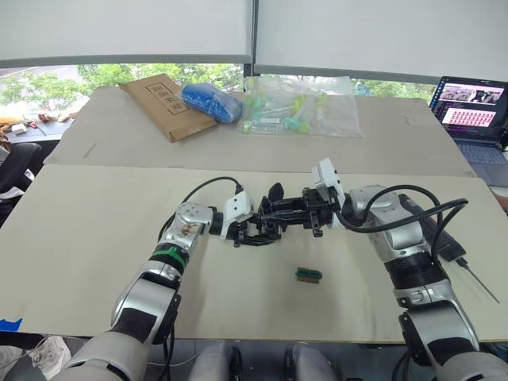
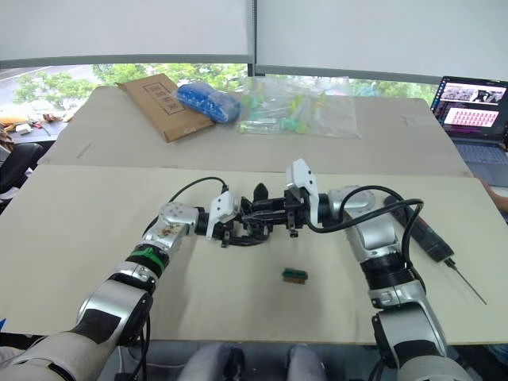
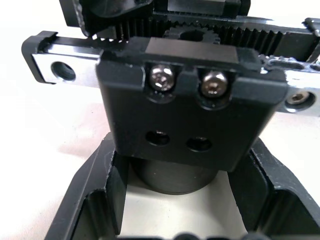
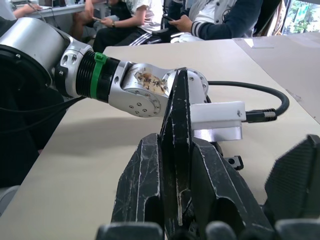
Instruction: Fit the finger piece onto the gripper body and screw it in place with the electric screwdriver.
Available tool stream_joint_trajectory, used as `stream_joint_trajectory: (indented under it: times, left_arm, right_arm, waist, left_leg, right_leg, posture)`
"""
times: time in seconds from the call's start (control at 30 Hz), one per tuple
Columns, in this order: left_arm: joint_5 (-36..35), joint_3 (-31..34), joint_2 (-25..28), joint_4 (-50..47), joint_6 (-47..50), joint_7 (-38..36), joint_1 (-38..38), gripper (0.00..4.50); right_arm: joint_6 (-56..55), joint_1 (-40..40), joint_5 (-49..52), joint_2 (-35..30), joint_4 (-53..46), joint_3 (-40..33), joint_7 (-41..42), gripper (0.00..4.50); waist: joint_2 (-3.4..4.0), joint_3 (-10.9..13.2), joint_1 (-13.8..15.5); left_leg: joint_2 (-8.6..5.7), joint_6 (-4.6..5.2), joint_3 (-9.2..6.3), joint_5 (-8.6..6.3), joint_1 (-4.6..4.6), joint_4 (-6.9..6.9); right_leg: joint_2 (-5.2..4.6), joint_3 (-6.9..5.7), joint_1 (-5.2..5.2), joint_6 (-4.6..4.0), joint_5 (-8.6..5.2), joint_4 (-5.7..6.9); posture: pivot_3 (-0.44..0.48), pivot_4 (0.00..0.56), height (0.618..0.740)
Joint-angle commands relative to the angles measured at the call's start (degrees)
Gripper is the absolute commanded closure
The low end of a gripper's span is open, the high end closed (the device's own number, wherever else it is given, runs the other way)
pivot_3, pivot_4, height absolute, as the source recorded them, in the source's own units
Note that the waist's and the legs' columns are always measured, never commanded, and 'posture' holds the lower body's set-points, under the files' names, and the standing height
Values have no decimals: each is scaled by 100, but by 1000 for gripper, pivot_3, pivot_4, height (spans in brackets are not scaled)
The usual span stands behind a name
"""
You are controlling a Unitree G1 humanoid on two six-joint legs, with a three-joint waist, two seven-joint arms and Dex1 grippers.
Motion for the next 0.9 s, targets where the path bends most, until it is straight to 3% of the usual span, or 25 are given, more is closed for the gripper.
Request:
stream_joint_trajectory:
  times: [0.03, 0.43, 0.9]
  left_arm:
    - [14, -15, 8, -71, 119, -101, 44, 2203]
    - [115, -31, 66, -119, 254, 13, -65, 2203]
    - [204, -53, 23, 15, 250, 168, -125, 2203]
  right_arm:
    - [110, -199, 126, -7, -110, -108, 56, 4163]
    - [120, -199, 171, 78, -126, -215, 85, 4163]
    - [-412, 48, -96, 209, 526, -233, 13, 4163]
  waist:
    - [0, 0, -3]
    - [0, 0, 0]
    - [0, 0, 4]
  left_leg:
    - [0, 0, 0, 0, 0, 0]
    - [0, 0, -1, 0, 0, 0]
    - [-1, 0, -1, 0, 2, 3]
  right_leg:
    - [0, 0, 0, 0, 0, 0]
    - [0, 0, 0, 0, 0, 1]
    - [0, 0, 2, 0, 0, 4]
  posture:
    - [0, 150, 740]
    - [0, 150, 740]
    - [0, 150, 740]
